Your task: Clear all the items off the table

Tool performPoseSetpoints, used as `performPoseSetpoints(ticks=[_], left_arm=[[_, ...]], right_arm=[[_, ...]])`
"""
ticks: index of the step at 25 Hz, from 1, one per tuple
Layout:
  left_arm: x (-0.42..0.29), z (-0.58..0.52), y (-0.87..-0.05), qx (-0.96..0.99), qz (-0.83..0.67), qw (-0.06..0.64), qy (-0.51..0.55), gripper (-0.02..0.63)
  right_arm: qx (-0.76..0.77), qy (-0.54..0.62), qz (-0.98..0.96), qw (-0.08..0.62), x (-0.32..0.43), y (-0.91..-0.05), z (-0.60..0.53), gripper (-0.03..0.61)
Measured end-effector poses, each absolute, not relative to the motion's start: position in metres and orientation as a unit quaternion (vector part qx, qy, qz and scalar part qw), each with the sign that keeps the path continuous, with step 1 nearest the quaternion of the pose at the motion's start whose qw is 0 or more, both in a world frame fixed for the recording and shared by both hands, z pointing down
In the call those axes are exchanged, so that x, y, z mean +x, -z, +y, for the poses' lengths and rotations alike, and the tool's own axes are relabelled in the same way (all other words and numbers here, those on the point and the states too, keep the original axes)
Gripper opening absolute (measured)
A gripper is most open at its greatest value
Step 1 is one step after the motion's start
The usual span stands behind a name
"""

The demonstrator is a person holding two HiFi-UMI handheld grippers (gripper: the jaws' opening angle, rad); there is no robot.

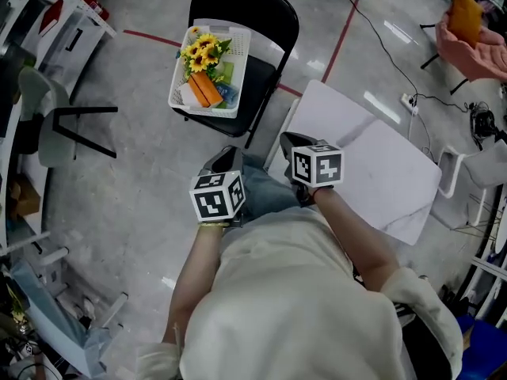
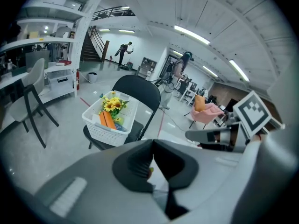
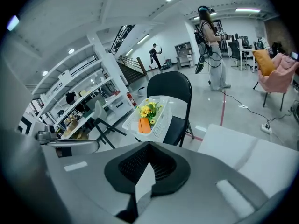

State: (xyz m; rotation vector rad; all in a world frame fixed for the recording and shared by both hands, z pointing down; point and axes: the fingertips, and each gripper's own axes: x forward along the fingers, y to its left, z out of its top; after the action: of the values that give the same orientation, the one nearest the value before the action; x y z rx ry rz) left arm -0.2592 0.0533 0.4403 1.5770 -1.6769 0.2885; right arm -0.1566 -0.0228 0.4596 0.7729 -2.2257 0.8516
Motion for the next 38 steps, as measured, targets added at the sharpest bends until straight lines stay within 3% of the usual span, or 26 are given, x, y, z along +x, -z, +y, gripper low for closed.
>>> performPoseSetpoints(ticks=[19,38], left_arm=[[-0.152,0.049,-0.417,0.678,-0.619,0.364,-0.157,0.009],[0.068,0.036,-0.417,0.737,-0.540,0.363,-0.185,0.009]], right_arm=[[0.345,-0.309,-0.845,0.267,-0.047,-0.431,-0.021,-0.002],[0.447,-0.300,-0.805,0.248,0.205,-0.412,-0.003,-0.002]])
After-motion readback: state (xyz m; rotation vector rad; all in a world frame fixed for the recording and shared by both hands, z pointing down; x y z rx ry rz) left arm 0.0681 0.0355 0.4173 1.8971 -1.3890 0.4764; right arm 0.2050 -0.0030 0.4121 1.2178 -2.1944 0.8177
